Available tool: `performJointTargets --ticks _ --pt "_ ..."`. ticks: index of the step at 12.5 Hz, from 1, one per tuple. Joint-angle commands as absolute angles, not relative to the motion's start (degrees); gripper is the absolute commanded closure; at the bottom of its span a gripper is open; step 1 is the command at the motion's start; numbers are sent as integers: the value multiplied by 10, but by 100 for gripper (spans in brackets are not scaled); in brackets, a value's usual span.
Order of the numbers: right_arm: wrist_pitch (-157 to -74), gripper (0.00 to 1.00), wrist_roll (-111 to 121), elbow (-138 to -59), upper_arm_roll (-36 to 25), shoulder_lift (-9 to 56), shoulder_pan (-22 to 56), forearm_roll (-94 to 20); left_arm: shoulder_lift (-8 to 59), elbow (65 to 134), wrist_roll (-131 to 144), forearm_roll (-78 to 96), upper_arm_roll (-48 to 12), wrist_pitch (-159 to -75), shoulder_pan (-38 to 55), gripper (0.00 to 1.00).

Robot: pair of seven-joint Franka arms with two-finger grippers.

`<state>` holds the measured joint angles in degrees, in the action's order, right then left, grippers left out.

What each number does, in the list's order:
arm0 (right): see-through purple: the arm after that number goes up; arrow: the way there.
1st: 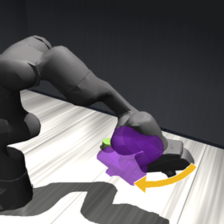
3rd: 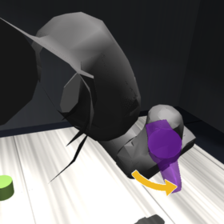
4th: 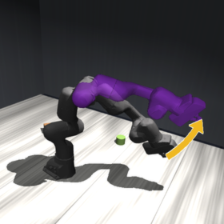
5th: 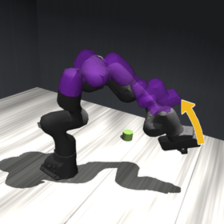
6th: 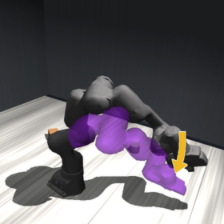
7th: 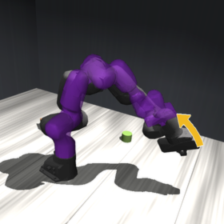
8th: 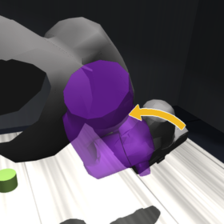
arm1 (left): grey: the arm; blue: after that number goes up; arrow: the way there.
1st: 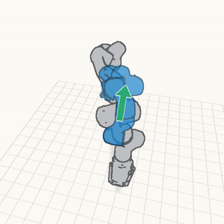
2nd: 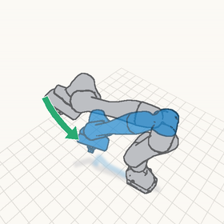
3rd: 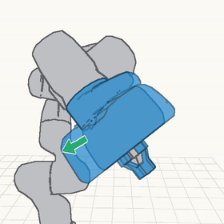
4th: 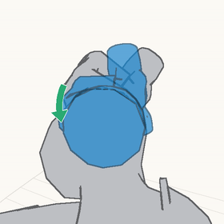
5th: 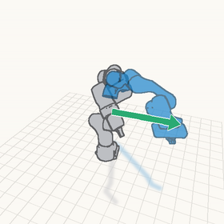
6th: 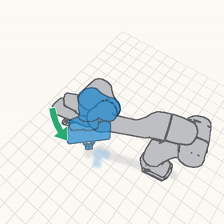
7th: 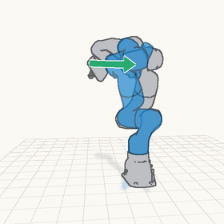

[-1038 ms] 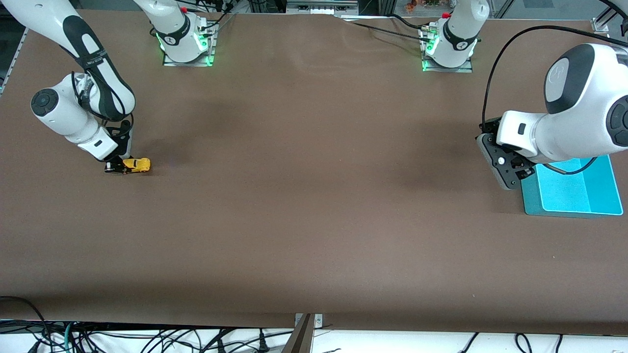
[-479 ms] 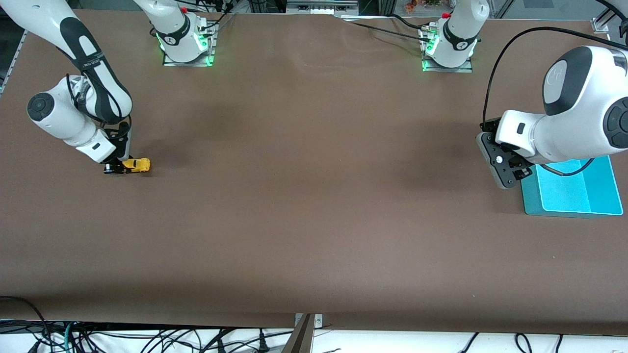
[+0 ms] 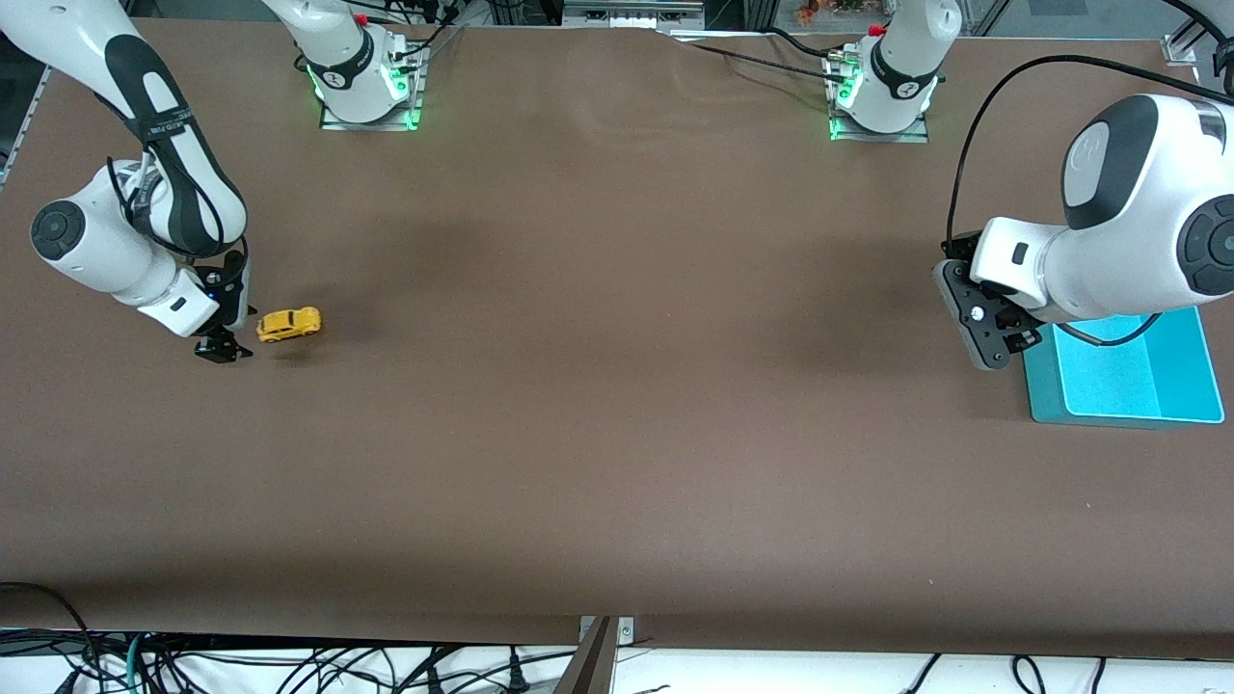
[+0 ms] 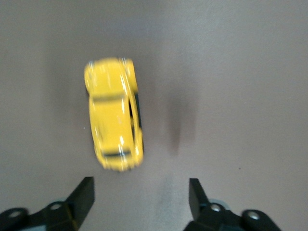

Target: Wind and store yellow beetle car

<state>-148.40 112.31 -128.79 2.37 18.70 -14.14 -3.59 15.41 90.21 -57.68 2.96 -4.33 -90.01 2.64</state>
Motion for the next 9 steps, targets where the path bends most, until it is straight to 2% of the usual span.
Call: performJointTargets --ticks 1,4,9 --pt "-1444 0 1120 -1281 30 167 -149 -40 136 922 -598 28 -43 -911 23 0" --pt "-1420 0 1117 -1276 30 155 -149 -42 135 928 -598 28 -43 -911 23 0" --pt "-1339 0 1033 -1271 31 70 -148 -42 135 938 -613 29 -43 -911 22 0"
